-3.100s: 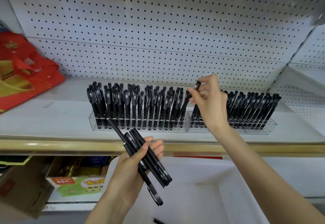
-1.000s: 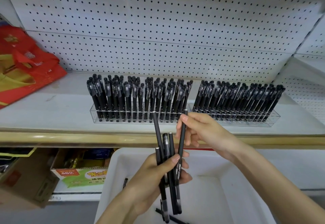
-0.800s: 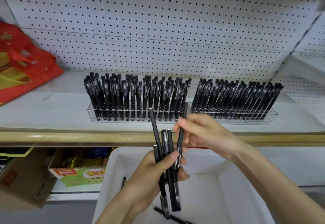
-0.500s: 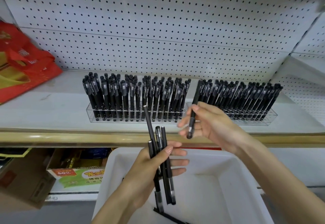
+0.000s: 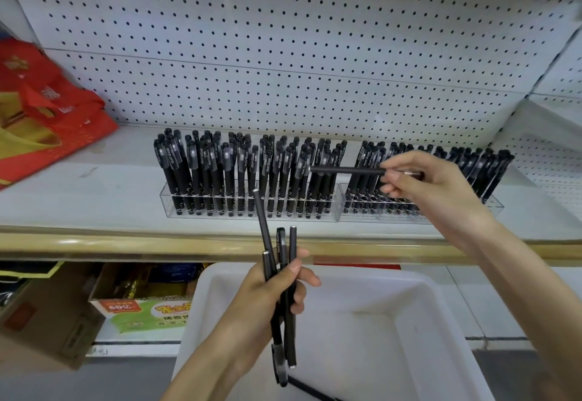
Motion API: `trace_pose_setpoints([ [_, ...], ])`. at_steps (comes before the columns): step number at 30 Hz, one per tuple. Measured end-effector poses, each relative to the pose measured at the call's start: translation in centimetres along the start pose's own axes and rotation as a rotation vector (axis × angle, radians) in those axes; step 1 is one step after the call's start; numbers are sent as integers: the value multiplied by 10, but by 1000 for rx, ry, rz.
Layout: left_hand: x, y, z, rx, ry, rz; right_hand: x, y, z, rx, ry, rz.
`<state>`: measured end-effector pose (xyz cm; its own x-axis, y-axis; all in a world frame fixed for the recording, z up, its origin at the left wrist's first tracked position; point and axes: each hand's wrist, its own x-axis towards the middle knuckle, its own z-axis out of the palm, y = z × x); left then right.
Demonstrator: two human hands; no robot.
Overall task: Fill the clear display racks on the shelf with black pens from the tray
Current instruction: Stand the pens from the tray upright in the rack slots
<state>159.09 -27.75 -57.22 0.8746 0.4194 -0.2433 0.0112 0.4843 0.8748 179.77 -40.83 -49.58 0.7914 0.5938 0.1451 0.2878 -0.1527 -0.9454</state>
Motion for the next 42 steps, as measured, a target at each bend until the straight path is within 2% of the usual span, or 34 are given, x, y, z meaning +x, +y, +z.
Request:
trace_pose_setpoints([
  [5, 4, -2, -1, -45, -14, -7, 11, -3, -2, 170, 115, -32],
  [10, 3, -1, -2, -100, -5, -26, 23, -3, -4, 231, 78, -11],
  [21, 1, 3, -3, -127, -26, -33, 38, 9, 26, -122, 235, -291],
  [24, 1, 3, -5, -126, -23, -33, 40, 15, 31, -211, 183, -318],
  [30, 1, 2, -9, -136, -1, -49, 44, 30, 35, -594, 28, -416],
  [37, 4, 1, -8, -139, -7, -58, 48, 33, 29, -624, -81, -392],
  [40, 7, 2, -3, -130, -16, -60, 40, 24, 27, -586, -18, -371],
  [42, 10, 3, 3, -125, -23, -63, 24, 16, 26, -478, 67, -362],
])
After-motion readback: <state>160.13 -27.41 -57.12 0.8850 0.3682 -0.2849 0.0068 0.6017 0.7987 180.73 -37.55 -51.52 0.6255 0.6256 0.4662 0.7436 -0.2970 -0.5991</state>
